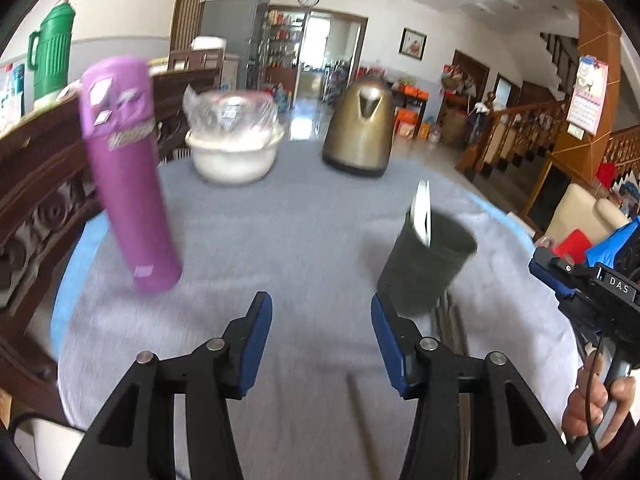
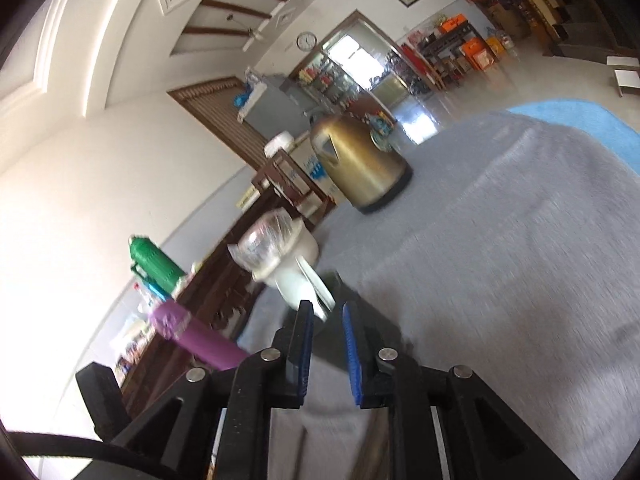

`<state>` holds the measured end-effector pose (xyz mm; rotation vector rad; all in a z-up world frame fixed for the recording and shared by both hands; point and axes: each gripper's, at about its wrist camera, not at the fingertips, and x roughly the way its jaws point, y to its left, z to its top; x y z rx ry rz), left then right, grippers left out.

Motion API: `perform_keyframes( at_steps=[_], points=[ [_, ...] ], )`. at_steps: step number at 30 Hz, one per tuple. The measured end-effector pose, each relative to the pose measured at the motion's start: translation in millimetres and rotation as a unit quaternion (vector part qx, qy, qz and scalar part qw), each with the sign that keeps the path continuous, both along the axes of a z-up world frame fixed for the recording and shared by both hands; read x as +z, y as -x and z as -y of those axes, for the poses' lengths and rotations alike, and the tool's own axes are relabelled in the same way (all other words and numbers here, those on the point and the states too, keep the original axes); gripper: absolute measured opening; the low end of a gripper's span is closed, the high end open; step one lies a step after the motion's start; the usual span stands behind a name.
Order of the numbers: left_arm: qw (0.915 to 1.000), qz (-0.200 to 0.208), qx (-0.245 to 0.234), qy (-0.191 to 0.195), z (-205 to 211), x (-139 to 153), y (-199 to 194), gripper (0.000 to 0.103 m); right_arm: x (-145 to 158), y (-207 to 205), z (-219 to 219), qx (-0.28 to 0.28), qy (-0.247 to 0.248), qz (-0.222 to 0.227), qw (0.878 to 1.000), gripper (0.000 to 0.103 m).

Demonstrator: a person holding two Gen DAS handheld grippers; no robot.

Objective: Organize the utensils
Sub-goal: 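Lift the spoons and drop them into the grey cup with both grippers, then grasp the thin dark rod with the left gripper while the right grasps dark chopsticks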

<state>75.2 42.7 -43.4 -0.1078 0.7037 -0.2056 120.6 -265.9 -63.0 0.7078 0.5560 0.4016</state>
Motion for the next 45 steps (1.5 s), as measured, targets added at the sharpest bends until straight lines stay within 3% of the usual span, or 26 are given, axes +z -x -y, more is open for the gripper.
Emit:
perform_keyframes(
  at_steps=[6,10,16,21,24,27,34,40,45],
  points=[
    [0.9986,-0.052,-0.008,-0.005,-1.3,-28.2,29.5,0.053,-32.7,13.4,9.0,0.005,-0.004,-0.027,1.000,0.018],
    [0.9962,-0.083,-0.023,-0.014,10.3,-39.8,38.5,0.053,-38.7,16.6,8.1,0.012,-0.004,-0.034,0.999,0.018],
    [0.9864,-0.156,-0.035,-0.038,31.2,-63.0,19.3,0.053,-36.3,21.3,1.5,0.029,0.010,-0.038,0.999,0.018],
    [0.9788,-0.188,-0.048,-0.066,47.5,-74.7,0.3,0.052,-39.2,19.2,5.8,0.027,0.006,-0.064,0.998,0.018],
    [0.9787,-0.181,-0.058,-0.078,53.5,-75.1,-5.8,0.041,-42.4,10.4,5.0,0.029,0.008,-0.098,0.995,0.018],
    [0.9773,-0.182,-0.067,-0.085,56.8,-75.8,-10.8,0.011,-48.4,-1.2,1.0,0.036,0.012,-0.131,0.991,0.018],
    [0.9785,-0.176,-0.095,-0.053,57.7,-71.0,-12.0,0.006,-62.8,-34.5,-12.4,0.057,0.039,-0.184,0.981,0.018],
    [0.9838,-0.145,-0.102,-0.028,51.7,-51.8,-13.1,0.006,-79.2,-60.6,-25.5,0.068,0.066,-0.234,0.968,0.019],
    [0.9865,-0.131,-0.095,-0.021,44.4,-40.7,-21.5,0.006,-79.8,-65.7,-31.0,0.073,0.065,-0.224,0.970,0.015]
  ],
)
